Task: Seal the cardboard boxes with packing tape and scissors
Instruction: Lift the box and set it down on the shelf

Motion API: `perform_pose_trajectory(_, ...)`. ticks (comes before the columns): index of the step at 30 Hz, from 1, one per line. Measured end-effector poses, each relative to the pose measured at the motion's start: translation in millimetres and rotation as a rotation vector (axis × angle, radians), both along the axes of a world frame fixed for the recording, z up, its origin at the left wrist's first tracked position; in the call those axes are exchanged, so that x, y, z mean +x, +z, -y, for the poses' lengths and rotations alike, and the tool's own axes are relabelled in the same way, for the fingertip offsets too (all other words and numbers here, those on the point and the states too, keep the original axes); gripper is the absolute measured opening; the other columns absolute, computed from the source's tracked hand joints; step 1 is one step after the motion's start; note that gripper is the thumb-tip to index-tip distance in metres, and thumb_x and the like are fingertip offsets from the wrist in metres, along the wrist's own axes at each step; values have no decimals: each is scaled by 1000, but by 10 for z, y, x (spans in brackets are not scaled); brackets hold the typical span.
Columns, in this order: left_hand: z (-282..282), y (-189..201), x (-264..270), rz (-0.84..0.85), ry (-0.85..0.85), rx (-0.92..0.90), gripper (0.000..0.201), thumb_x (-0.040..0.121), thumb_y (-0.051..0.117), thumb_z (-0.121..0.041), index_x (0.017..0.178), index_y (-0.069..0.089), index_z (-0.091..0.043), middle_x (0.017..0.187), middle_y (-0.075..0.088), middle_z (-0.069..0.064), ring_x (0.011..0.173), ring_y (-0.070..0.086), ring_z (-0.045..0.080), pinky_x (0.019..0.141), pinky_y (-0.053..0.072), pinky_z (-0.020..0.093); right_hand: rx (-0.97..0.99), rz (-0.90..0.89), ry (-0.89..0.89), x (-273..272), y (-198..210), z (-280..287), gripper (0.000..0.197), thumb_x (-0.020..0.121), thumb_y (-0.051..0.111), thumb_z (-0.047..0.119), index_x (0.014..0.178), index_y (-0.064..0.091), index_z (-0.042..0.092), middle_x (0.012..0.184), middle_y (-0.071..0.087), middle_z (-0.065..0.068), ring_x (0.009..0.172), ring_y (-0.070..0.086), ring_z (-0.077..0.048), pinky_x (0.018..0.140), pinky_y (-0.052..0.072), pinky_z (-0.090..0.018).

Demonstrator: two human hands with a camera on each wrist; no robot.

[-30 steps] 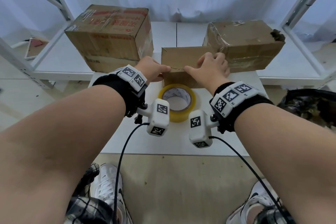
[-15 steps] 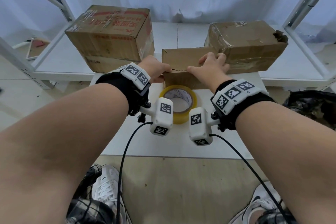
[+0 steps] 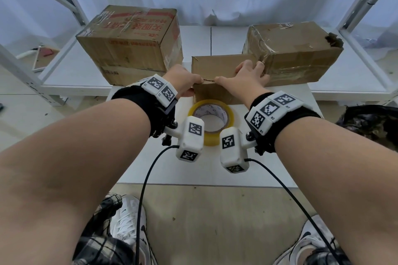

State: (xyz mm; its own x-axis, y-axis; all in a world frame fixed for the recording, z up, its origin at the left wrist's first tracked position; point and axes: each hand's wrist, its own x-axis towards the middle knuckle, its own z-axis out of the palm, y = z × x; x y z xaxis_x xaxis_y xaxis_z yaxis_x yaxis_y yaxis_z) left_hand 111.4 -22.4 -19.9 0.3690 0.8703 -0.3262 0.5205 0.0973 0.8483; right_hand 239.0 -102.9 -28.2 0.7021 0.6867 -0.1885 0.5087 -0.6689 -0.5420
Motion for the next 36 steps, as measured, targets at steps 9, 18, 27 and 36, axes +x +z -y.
perform_pose_trajectory(9, -114, -116, -152, 165, 14, 4, 15, 91, 64, -19, 81, 58, -9, 103, 66, 14, 87, 67, 21, 76, 58, 27, 7, 20, 52, -5, -34, 13, 60, 85, 57, 59, 130, 37, 24, 156, 5, -10, 140, 10, -41, 109, 24, -54)
perform_pose_trajectory(18, -92, -222, -91, 86, -18, 296, 24, 98, 51, -20, 77, 41, -20, 95, 58, 12, 88, 62, 25, 75, 58, 35, 44, 64, 122, 2, -73, 41, 38, 93, 49, 50, 122, 40, 27, 154, 9, -12, 139, 13, -41, 109, 23, -51)
perform_pose_trajectory(27, -176, -293, -112, 215, 108, 94, 18, 96, 56, -26, 85, 52, -13, 95, 62, 9, 89, 62, 21, 67, 55, 21, 192, 379, 482, 114, -131, 149, 30, 98, 48, 32, 127, 54, 30, 141, 47, 2, 135, 36, -22, 115, 11, -57)
perform_pose_trajectory(36, -227, -307, -163, 234, 97, 17, 29, 91, 64, -28, 104, 53, -5, 106, 64, 12, 93, 64, 18, 69, 56, 18, 123, 410, 593, 201, -175, 199, 40, 100, 43, 30, 139, 45, 39, 150, 36, 0, 141, 26, -22, 117, 7, -56)
